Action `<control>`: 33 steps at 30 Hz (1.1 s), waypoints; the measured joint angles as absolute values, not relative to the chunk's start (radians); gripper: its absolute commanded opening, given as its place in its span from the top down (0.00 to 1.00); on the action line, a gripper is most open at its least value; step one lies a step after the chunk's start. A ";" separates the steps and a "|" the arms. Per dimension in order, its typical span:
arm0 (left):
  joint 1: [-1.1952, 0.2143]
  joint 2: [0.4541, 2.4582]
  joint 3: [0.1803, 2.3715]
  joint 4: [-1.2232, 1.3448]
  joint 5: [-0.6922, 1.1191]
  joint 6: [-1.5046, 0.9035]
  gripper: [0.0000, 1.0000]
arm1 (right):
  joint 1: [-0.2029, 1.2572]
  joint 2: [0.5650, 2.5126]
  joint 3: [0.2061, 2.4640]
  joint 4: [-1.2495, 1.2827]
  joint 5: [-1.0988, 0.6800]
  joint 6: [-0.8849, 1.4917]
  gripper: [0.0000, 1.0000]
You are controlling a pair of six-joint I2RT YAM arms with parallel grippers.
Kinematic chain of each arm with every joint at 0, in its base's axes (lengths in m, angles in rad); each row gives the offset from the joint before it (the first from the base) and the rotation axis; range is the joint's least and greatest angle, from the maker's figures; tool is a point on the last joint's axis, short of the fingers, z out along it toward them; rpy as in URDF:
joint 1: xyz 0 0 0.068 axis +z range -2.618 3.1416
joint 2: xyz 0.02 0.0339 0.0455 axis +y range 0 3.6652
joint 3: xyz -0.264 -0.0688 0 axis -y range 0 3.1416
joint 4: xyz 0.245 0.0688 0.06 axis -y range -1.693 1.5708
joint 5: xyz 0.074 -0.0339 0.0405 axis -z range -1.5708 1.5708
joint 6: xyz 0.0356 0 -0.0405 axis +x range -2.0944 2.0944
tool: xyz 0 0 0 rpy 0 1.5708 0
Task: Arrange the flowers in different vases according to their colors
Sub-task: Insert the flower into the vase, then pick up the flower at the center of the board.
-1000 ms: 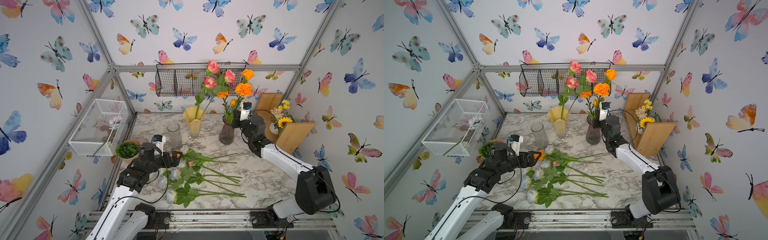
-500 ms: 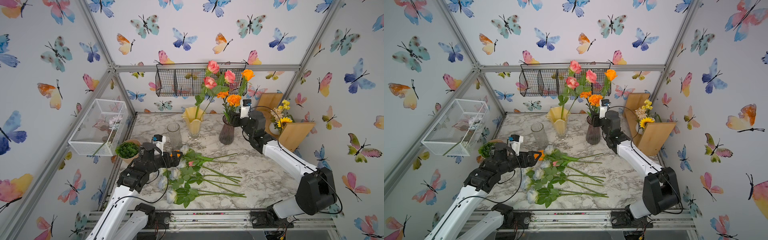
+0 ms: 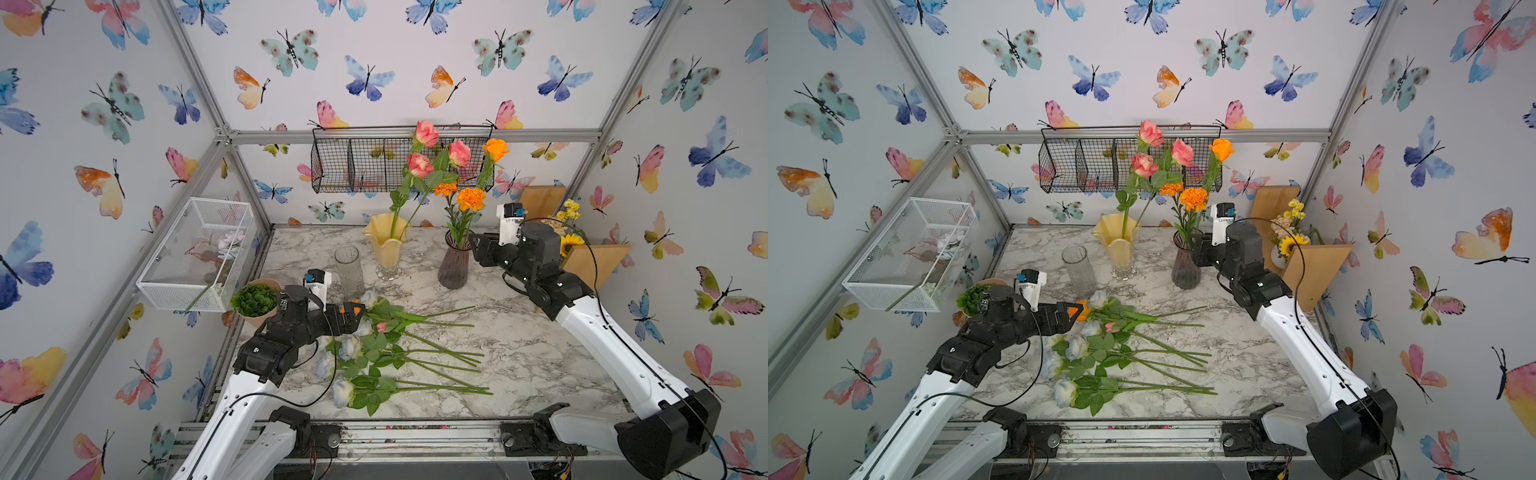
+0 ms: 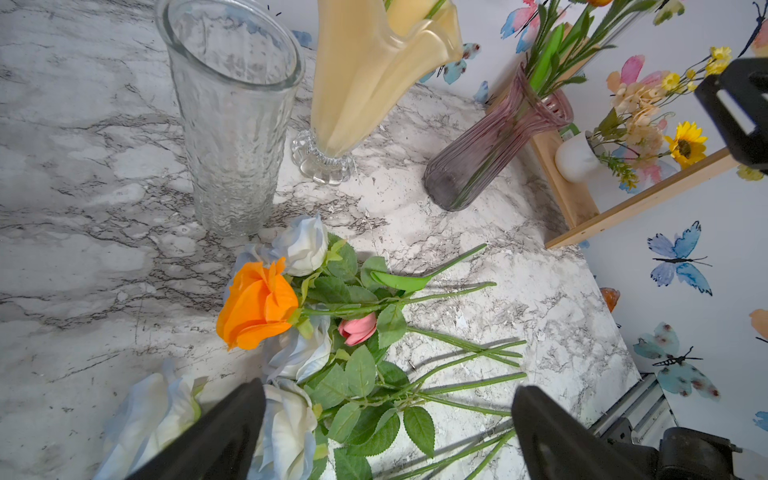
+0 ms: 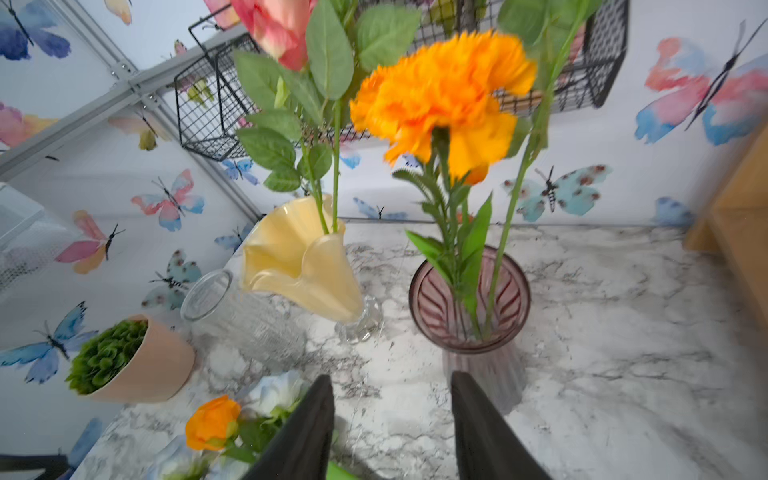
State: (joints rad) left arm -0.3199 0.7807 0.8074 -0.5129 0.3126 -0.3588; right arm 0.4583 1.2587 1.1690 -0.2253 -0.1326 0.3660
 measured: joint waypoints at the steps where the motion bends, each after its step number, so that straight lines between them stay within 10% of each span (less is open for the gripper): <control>1: -0.320 0.781 0.807 -0.513 0.313 -0.359 0.01 | 0.484 1.261 1.148 -0.234 -0.143 0.377 0.55; 12: -0.331 0.818 0.807 -0.513 0.311 -0.359 0.01 | 0.808 1.539 1.131 -0.300 -0.192 0.366 0.55; 33: -0.388 0.807 0.807 -0.526 0.205 -0.378 0.01 | 0.945 1.831 1.372 -0.388 -0.237 0.094 0.54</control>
